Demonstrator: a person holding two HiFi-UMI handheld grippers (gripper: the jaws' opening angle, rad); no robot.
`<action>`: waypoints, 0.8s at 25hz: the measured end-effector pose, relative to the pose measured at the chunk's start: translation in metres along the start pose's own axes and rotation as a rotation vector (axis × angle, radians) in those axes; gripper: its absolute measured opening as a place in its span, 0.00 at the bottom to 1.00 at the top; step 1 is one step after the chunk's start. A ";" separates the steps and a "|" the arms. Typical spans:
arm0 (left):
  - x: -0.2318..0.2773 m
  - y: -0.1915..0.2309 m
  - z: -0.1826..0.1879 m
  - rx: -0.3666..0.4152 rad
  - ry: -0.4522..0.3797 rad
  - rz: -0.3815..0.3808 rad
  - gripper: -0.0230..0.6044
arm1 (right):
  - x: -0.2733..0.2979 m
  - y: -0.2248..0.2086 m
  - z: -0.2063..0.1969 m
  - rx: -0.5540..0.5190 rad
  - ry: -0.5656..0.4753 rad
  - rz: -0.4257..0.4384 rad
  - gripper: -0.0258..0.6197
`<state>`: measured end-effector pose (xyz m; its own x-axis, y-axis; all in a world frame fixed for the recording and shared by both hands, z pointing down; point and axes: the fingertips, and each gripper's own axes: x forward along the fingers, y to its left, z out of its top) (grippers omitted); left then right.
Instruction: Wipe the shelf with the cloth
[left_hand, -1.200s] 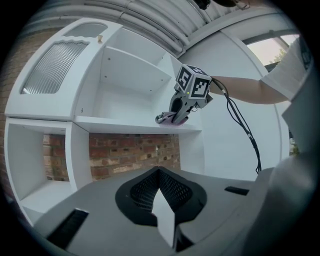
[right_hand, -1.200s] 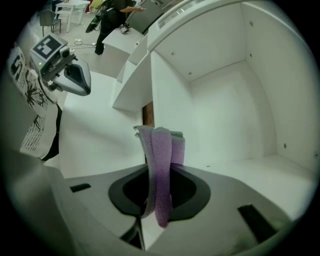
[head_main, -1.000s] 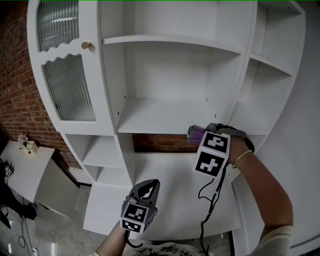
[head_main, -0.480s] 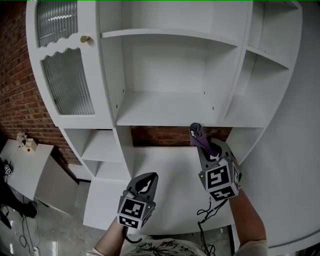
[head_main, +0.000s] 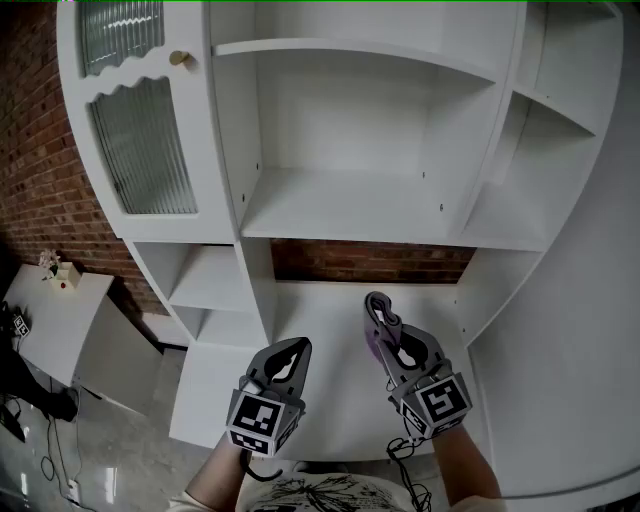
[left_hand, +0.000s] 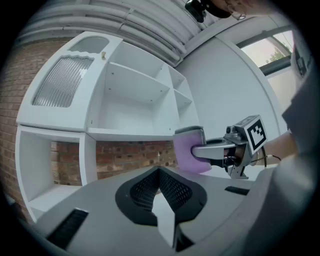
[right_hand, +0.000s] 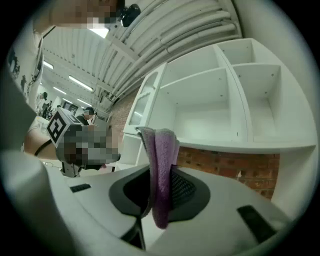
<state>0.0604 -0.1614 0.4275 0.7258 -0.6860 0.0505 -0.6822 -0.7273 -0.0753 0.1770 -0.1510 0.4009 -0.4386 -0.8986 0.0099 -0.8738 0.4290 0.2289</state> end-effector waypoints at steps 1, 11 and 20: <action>-0.001 0.002 -0.001 -0.001 -0.002 0.002 0.05 | -0.001 0.002 -0.007 0.019 0.003 0.000 0.16; -0.004 0.014 0.003 0.013 -0.057 0.019 0.05 | -0.012 0.010 -0.035 0.109 0.033 -0.043 0.15; 0.003 0.007 -0.007 0.016 -0.039 -0.013 0.05 | -0.015 0.005 -0.040 0.188 0.028 -0.080 0.15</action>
<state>0.0570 -0.1682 0.4343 0.7380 -0.6747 0.0129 -0.6710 -0.7358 -0.0909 0.1877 -0.1391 0.4406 -0.3627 -0.9315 0.0266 -0.9305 0.3636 0.0445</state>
